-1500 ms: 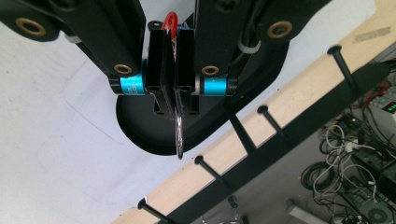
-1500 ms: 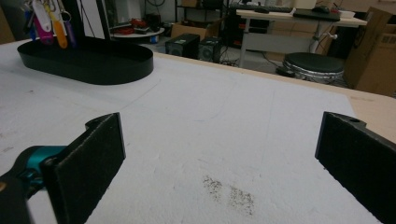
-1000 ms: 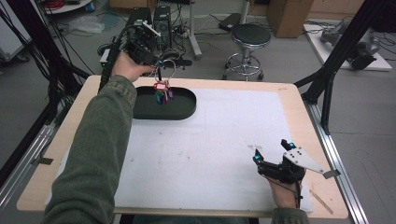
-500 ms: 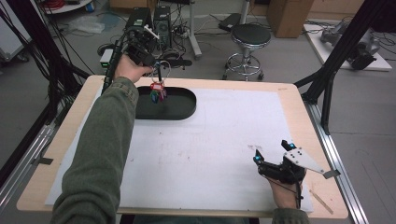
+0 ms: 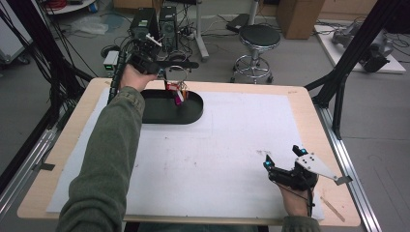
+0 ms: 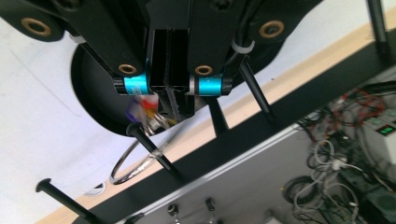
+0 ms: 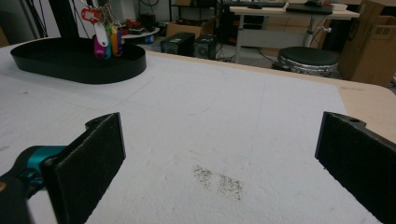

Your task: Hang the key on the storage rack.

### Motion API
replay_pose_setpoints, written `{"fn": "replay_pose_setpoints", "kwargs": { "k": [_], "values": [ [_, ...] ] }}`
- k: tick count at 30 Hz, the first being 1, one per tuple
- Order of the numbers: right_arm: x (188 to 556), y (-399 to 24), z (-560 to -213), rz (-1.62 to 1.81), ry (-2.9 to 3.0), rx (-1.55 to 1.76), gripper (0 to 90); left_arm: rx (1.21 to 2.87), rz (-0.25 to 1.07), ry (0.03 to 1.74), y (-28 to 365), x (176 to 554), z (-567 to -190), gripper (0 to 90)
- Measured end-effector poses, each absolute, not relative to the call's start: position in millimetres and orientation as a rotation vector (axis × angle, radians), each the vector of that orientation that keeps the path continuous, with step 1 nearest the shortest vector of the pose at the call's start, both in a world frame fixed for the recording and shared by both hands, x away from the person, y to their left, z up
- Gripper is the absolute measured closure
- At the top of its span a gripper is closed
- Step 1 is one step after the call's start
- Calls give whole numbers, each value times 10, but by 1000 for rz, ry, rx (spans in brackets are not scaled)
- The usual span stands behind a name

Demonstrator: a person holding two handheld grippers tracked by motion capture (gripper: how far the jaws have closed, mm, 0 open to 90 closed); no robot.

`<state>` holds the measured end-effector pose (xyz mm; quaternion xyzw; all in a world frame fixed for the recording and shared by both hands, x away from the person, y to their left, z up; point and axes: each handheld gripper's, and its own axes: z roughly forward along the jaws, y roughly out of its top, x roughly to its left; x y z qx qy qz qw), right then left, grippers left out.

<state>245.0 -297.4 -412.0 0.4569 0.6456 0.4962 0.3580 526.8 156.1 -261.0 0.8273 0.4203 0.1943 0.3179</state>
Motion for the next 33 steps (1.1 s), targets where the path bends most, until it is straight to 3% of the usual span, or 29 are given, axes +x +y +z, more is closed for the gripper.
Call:
{"fn": "replay_pose_setpoints", "kwargs": {
  "k": [4, 6, 7, 8, 11, 16, 24, 33],
  "values": [
    [2455, -2964, -4118, 1278, 1671, 1176, 5, 2151, 471, 1095, 1525, 5247, -2591, 866],
    [2455, -2957, -4118, 1278, 1674, 1176, 5, 2144, 435, 1116, 1482, 5242, -2594, 687],
    [2456, -2954, -4120, 1279, 1674, 1180, 5, 2151, 422, 1114, 1462, 5233, -2595, 641],
    [2456, -2953, -4120, 1279, 1674, 1182, 5, 2155, 408, 1108, 1445, 5227, -2603, 641],
    [2463, -2961, -4119, 1281, 1669, 1175, 5, 2157, 347, 1106, 1408, 5219, -2615, 474],
    [2463, -2960, -4119, 1284, 1668, 1176, 5, 2143, 358, 1086, 1384, 5173, -2606, 339],
    [2470, -2958, -4118, 1282, 1667, 1169, 5, 2108, 343, 1114, 1507, 5113, -2669, 178],
    [2474, -2938, -4123, 1283, 1675, 1180, 5, 2081, 318, 1123, 1674, 5034, -2732, 83]
  ]
}}
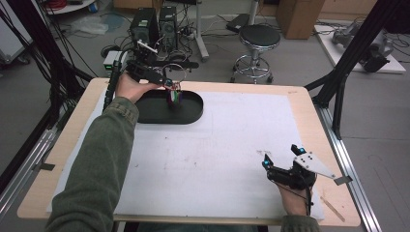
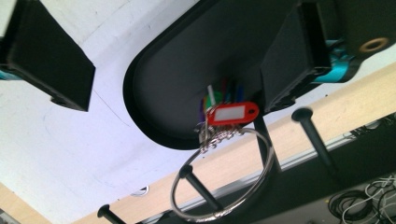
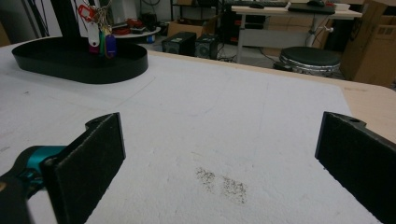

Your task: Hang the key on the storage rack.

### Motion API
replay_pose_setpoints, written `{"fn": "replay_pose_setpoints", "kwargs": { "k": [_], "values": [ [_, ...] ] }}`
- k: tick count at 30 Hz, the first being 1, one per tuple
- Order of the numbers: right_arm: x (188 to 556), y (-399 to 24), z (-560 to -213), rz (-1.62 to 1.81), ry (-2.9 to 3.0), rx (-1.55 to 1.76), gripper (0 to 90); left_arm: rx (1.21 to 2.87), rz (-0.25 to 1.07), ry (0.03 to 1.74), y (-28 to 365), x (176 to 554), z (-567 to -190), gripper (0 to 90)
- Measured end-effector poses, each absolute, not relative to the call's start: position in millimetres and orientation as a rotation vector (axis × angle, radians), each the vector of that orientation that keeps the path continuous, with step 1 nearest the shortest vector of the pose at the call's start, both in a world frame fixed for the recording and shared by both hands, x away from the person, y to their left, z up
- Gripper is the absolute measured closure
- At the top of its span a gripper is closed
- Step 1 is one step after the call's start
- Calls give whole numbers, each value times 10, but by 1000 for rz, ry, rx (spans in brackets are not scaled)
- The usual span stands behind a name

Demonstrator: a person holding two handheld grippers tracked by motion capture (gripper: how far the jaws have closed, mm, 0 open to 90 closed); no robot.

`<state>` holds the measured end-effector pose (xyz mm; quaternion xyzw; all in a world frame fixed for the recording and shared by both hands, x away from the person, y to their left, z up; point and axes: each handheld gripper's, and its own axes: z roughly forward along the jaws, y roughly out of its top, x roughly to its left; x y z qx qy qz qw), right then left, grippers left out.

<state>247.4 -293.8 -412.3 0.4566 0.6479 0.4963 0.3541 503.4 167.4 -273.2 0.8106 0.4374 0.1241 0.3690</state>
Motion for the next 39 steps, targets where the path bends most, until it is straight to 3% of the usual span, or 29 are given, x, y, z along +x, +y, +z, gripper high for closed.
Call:
{"fn": "replay_pose_setpoints", "kwargs": {
  "k": [12, 39],
  "values": [
    [2468, -2948, -4120, 1275, 1673, 1177, 5, 2082, 254, 1106, 1785, 4879, -2912, 17],
    [2483, -2937, -4129, 1272, 1676, 1189, 5, 2101, 235, 1051, 1974, 4511, -3228, 17]
  ]
}}
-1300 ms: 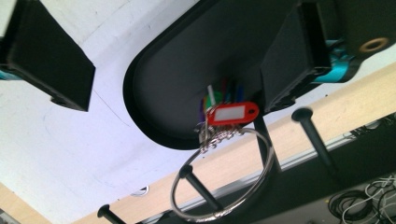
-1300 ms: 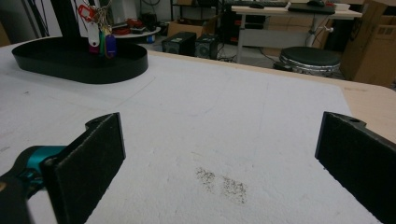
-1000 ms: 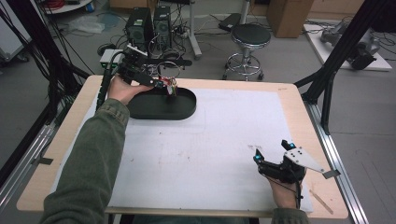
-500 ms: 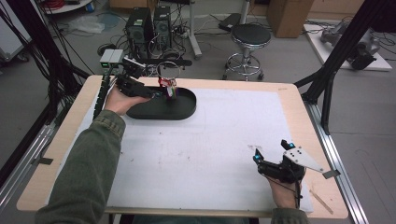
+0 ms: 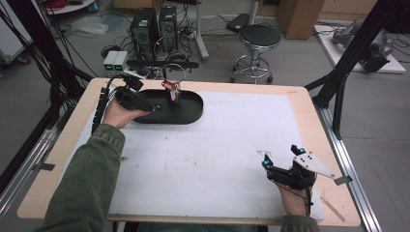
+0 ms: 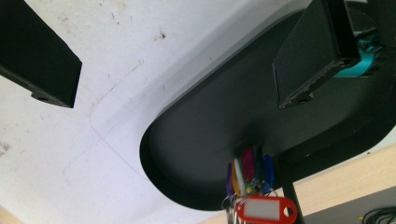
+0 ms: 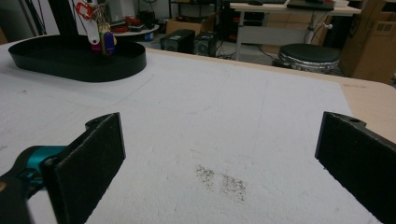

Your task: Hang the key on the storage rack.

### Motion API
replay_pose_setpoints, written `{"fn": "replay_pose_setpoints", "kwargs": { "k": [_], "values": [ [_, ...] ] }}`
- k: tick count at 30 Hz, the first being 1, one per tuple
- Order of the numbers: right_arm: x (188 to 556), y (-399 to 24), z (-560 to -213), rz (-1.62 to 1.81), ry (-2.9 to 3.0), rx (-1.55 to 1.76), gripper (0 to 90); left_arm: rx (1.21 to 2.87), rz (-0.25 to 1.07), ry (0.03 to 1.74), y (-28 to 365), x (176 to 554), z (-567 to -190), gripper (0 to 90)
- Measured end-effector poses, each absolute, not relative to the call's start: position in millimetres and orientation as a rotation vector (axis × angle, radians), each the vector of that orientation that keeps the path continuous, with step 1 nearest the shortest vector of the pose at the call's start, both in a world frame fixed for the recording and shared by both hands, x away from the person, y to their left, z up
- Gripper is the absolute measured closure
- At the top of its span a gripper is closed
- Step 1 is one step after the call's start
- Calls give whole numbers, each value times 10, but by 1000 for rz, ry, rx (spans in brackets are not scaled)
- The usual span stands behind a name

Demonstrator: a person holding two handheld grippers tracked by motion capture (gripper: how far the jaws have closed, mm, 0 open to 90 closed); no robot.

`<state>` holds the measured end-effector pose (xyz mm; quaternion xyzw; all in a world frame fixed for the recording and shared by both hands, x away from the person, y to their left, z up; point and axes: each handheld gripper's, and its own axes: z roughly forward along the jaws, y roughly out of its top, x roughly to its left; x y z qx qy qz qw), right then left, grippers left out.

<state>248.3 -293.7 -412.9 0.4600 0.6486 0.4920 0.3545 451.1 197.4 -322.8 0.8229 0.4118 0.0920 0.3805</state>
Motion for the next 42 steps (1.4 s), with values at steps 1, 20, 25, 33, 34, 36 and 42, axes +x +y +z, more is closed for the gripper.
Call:
{"fn": "replay_pose_setpoints", "kwargs": {
  "k": [1, 20, 25, 33, 34, 36, 42],
  "values": [
    [2483, -2936, -4129, 1271, 1677, 1189, 5, 2102, 235, 1051, 1981, 4501, -3235, 17],
    [2493, -2919, -4139, 1263, 1687, 1189, 5, 2046, 204, 1052, 2216, 4257, -3403, 17],
    [2495, -2915, -4143, 1263, 1688, 1190, 5, 2038, 218, 1051, 2287, 4164, -3430, 17],
    [2498, -2907, -4144, 1261, 1689, 1184, 5, 1999, 236, 1068, 2408, 4035, -3498, 17],
    [2497, -2907, -4145, 1260, 1689, 1187, 5, 1997, 233, 1064, 2418, 4019, -3512, 17],
    [2498, -2908, -4147, 1259, 1690, 1187, 5, 1997, 246, 1067, 2429, 3980, -3542, 17],
    [2497, -2899, -4149, 1259, 1696, 1191, 5, 1975, 255, 1092, 2507, 3901, -3640, 17]
  ]
}}
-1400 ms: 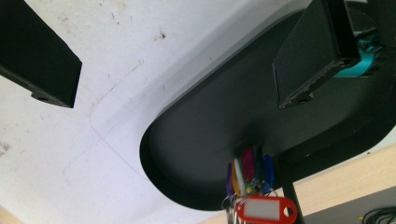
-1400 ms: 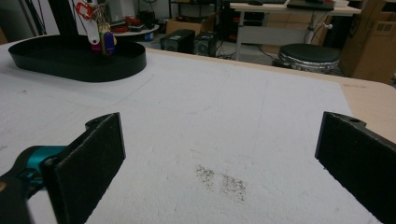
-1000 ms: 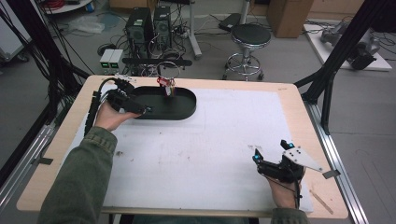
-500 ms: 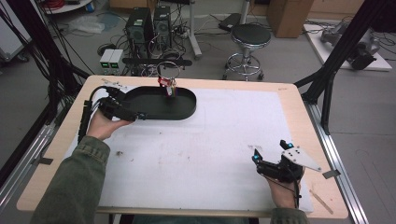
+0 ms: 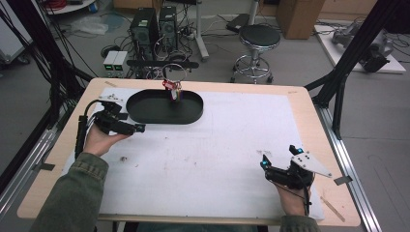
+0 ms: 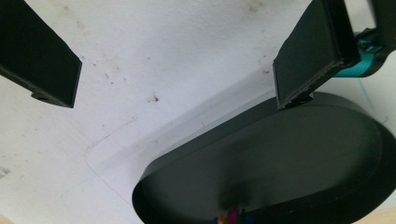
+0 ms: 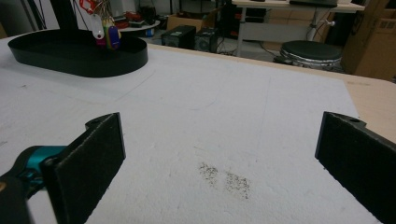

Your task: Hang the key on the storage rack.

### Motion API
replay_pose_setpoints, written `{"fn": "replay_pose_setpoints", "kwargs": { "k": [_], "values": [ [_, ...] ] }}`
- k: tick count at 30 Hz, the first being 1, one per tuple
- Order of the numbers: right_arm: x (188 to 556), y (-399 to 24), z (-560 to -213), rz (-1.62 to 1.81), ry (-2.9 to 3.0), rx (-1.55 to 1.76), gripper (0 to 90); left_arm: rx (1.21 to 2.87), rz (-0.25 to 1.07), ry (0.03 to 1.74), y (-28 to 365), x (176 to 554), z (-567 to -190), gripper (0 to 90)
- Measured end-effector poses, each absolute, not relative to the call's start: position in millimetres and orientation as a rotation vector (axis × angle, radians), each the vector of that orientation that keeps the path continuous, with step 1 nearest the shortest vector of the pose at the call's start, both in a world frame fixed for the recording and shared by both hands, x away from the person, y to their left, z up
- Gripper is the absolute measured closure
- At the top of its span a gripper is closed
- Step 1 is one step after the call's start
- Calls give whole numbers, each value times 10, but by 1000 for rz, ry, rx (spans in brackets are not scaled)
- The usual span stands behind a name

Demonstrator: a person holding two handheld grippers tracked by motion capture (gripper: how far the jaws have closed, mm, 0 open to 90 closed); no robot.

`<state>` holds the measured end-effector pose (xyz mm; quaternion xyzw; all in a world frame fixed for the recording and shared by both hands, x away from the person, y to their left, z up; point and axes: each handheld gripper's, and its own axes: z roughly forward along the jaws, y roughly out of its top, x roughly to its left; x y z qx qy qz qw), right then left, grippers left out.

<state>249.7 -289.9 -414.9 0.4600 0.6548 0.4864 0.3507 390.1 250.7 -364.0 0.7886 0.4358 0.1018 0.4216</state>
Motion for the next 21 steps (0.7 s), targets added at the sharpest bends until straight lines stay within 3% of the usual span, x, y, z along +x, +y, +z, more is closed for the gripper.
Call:
{"fn": "replay_pose_setpoints", "kwargs": {
  "k": [16, 21],
  "values": [
    [2500, -2899, -4155, 1252, 1695, 1194, 5, 1897, 366, 1120, 2690, 3525, -3798, 17],
    [2501, -2894, -4156, 1253, 1694, 1196, 5, 1892, 454, 1109, 2736, 3387, -3849, 17]
  ]
}}
